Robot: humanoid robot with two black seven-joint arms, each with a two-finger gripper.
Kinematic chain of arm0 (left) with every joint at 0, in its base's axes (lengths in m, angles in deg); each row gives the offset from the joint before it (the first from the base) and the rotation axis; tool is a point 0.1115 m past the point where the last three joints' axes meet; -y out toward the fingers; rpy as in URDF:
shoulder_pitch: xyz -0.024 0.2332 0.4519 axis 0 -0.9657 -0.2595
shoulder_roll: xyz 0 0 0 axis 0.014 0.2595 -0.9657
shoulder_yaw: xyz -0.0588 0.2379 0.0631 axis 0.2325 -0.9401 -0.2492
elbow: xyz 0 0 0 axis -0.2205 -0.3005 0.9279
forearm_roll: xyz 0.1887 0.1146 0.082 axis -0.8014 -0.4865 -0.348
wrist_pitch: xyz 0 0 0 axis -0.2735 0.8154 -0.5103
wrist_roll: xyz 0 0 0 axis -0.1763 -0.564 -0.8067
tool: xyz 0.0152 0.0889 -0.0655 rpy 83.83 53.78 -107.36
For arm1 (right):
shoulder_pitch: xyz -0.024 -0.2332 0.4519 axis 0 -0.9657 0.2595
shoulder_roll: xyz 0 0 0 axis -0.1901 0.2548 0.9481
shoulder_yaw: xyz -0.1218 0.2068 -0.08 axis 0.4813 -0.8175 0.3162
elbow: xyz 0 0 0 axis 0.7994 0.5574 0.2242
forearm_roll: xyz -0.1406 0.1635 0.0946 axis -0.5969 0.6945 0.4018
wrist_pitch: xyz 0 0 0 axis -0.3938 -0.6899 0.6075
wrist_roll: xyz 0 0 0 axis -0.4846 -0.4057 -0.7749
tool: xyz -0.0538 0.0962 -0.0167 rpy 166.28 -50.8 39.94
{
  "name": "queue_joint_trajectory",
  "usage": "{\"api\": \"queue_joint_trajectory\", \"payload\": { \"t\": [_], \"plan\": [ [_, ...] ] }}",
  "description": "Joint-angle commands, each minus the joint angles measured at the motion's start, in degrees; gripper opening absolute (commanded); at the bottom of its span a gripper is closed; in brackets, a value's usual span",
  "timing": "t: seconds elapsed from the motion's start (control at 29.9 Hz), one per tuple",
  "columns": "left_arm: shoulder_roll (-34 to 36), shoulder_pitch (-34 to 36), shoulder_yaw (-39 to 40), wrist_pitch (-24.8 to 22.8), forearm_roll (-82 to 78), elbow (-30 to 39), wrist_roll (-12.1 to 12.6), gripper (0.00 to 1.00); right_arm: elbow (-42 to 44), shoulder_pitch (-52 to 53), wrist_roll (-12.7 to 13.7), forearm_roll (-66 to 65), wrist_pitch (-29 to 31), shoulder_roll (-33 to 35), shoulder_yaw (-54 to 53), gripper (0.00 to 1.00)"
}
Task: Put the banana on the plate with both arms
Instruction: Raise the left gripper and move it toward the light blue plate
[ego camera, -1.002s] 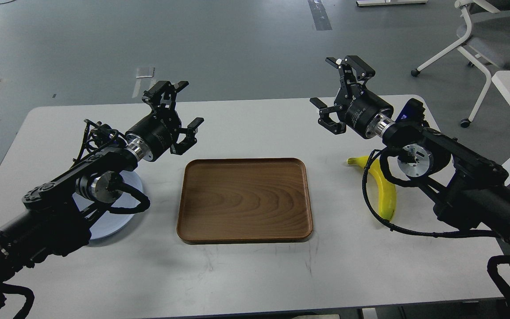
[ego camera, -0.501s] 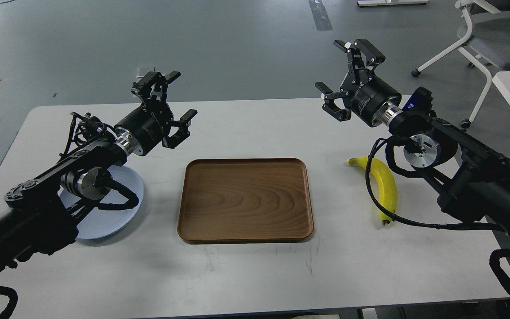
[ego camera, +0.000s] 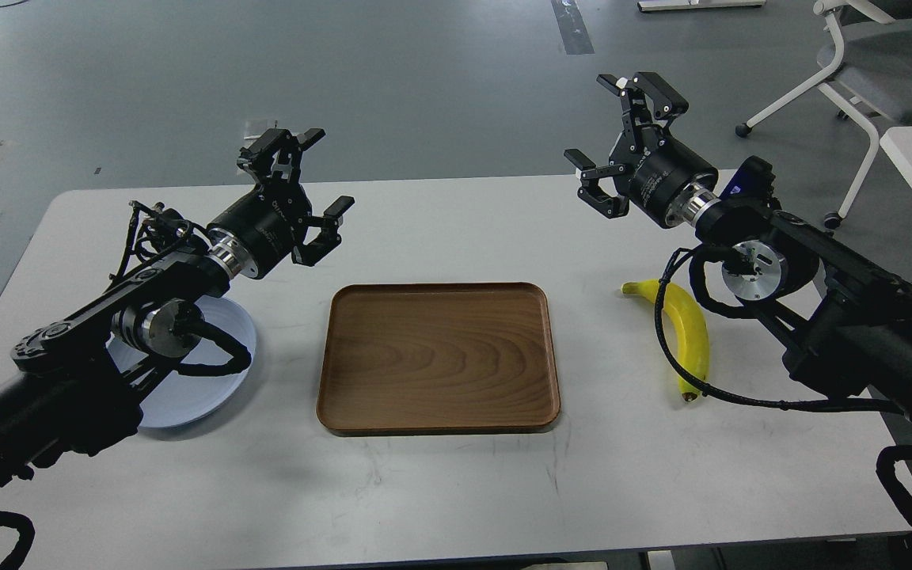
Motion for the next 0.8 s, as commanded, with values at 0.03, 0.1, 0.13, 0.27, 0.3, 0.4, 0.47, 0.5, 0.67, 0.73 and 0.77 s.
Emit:
{"api": "queue_joint_trajectory", "payload": {
  "t": [0.03, 0.1, 0.13, 0.27, 0.3, 0.4, 0.47, 0.5, 0.67, 0.73, 0.77],
  "plan": [
    [0.09, 0.08, 0.18, -0.07, -0.04, -0.01, 0.01, 0.98, 0.01, 0.11, -0.16, -0.18, -0.23, -0.1, 0.09, 1.0],
    [0.01, 0.08, 0.09, 0.02, -0.13, -0.01, 0.01, 0.98, -0.08, 0.2, -0.07, -0.18, -0.32, -0.01, 0.09, 1.0],
    [0.01, 0.08, 0.09, 0.1, -0.13, -0.01, 0.01, 0.98, 0.01, 0.29, -0.07, -0.18, -0.32, -0.01, 0.09, 1.0],
    [0.09, 0.34, 0.09, 0.46, -0.13, -0.01, -0.08, 0.98, -0.17, 0.37, -0.07, -0.27, -0.32, 0.52, 0.17, 1.0],
    [0.09, 0.61, 0.09, 0.54, -0.05, -0.01, -0.08, 0.98, -0.17, 0.37, -0.07, -0.44, -0.32, 0.78, 0.26, 1.0],
    [0.09, 0.96, 0.09, 0.72, -0.04, -0.01, -0.08, 0.98, -0.17, -0.06, -0.07, -0.53, -0.32, 0.96, 0.44, 1.0],
    [0.09, 1.05, 0.0, 1.33, -0.22, -0.36, -0.08, 0.98, -0.17, -0.24, -0.16, -0.53, -0.32, 1.13, 0.53, 1.0],
    [0.09, 1.05, -0.17, 2.03, -0.92, -0.36, -0.17, 0.98, -0.17, -0.24, -0.16, -0.53, -0.32, 1.13, 0.61, 1.0],
    [0.09, 1.4, -0.7, 4.76, -5.57, -0.1, -0.26, 0.98, -0.17, 0.11, -0.16, -0.53, -0.4, 1.13, 0.61, 1.0],
    [0.27, 1.75, -0.61, 6.52, -9.44, -0.01, -0.61, 0.98, -0.17, 0.29, -0.16, -0.53, -0.58, 1.05, 0.61, 1.0],
    [0.27, 1.75, -0.61, 7.04, -10.75, -0.01, -0.96, 0.98, -0.17, 0.29, -0.16, -0.53, -0.75, 1.05, 0.61, 1.0]
  ]
}}
